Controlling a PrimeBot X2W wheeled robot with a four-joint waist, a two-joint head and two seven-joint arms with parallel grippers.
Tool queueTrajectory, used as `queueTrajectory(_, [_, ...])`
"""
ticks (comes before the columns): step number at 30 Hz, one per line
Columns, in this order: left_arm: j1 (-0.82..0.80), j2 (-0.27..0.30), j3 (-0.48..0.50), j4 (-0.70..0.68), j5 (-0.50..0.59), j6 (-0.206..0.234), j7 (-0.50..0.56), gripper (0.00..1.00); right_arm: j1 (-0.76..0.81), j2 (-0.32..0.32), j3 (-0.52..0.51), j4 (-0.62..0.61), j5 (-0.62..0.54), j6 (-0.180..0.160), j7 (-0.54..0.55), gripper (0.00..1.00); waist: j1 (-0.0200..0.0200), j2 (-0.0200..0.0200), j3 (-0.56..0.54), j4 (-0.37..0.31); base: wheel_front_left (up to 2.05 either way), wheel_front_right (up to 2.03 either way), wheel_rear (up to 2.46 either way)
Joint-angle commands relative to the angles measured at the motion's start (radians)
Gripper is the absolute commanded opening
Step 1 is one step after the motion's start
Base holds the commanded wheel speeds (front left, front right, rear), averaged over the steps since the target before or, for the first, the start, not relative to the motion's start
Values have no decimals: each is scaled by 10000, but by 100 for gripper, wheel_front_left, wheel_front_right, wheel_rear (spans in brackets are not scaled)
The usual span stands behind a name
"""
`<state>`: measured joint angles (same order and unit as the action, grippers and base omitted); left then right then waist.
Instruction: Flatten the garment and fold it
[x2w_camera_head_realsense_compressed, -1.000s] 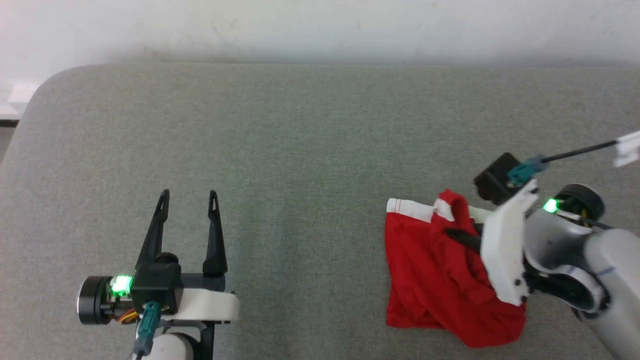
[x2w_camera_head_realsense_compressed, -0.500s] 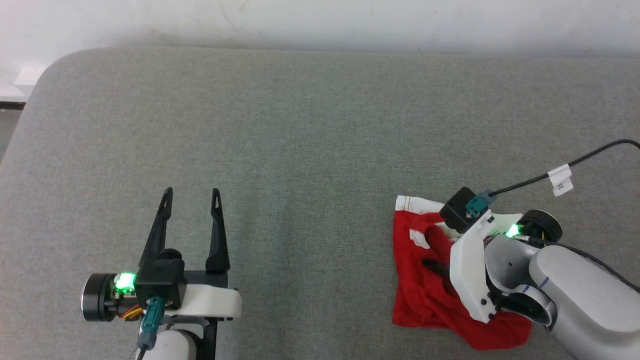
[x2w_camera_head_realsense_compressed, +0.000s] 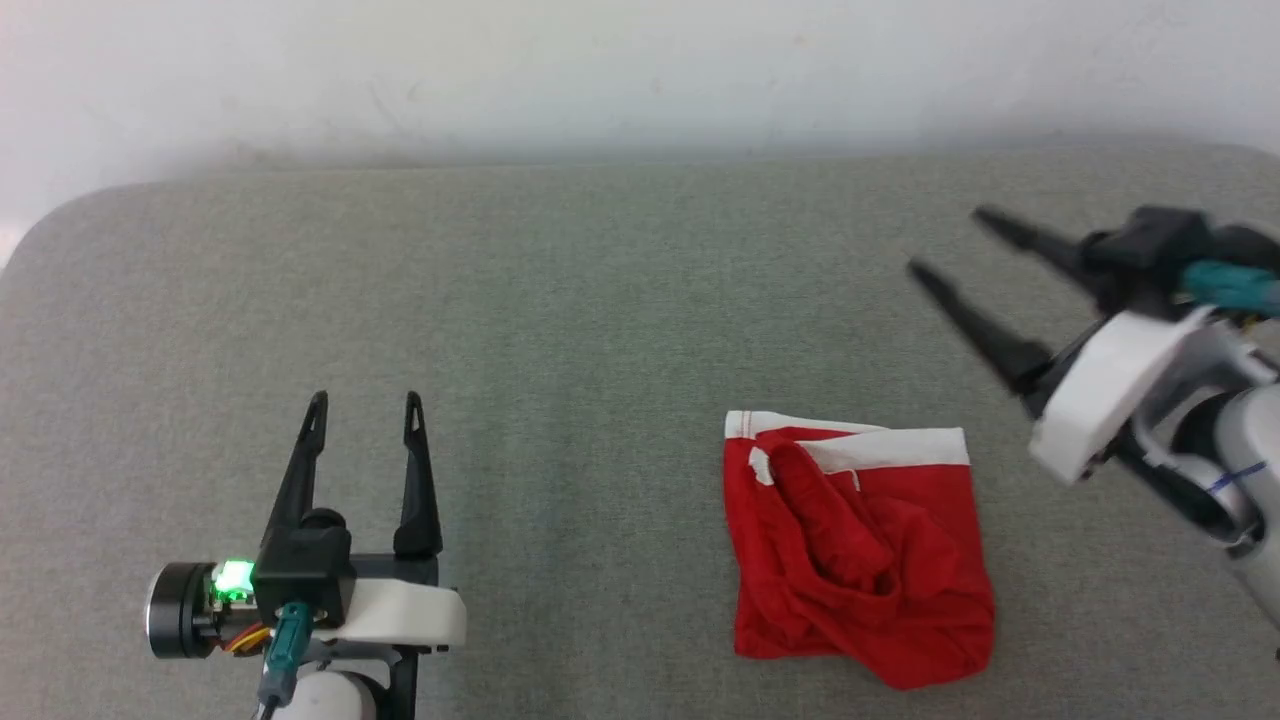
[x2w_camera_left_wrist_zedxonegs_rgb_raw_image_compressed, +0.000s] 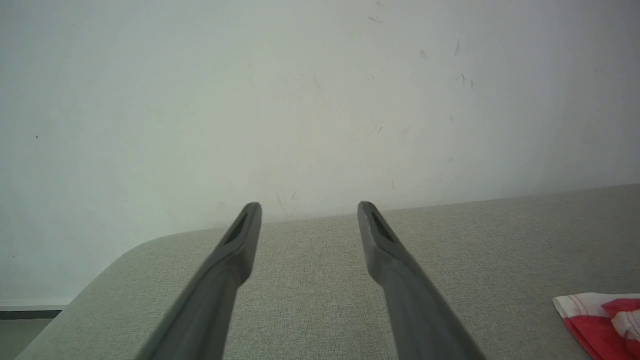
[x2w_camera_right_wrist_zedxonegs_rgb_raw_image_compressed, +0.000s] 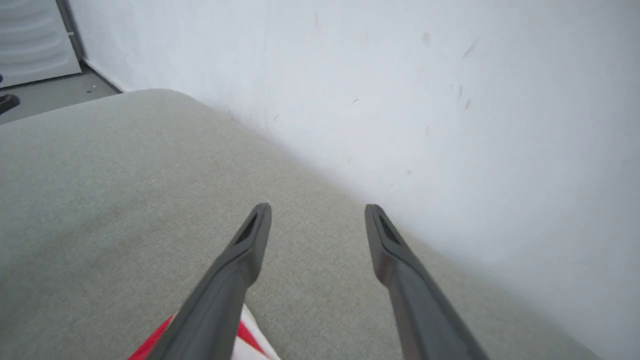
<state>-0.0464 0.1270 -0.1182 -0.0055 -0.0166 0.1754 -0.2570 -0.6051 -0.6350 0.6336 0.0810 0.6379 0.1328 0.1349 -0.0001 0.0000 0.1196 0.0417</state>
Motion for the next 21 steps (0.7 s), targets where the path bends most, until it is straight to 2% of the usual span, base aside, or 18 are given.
queueTrajectory(1, [6, 11, 92, -13, -63, -102, -47, 100, 290, 187, -779, 39, -583, -21, -796, 100, 1, 0, -142, -239, 0, 0, 0])
queueTrajectory(4, [-35, -25, 140, -51, -79, -129, -47, 100, 887, 783, -2211, 199, -1661, -21, -1914, 100, 1, 0, -166, -310, 0, 0, 0])
queueTrajectory(5, [-35, -25, 140, -51, -79, -129, -47, 100, 887, 783, -2211, 199, -1661, -21, -1914, 100, 1, 0, -166, -310, 0, 0, 0])
queueTrajectory(6, [-42, -36, 153, -59, -84, -142, -47, 100, 1116, 1048, -2756, 255, -2094, -21, -2299, 100, 1, 0, -176, -329, 0, 0, 0])
queueTrajectory(10, [-33, -81, 226, -105, -130, -220, -47, 100, 2174, 2380, -4794, 345, -3347, -21, -3439, 100, 1, 0, -250, -352, 0, 0, 0])
queueTrajectory(14, [25, -111, 305, -146, -145, -295, -47, 100, 3213, 3718, -6344, -117, -4320, -21, -3853, 100, 1, 0, -328, -336, 0, 0, 0])
queueTrajectory(21, [131, -165, 385, -201, -132, -450, -47, 100, 4980, 5282, -7369, -997, -5160, -21, -3961, 100, 1, 0, -407, -205, 0, 0, 0])
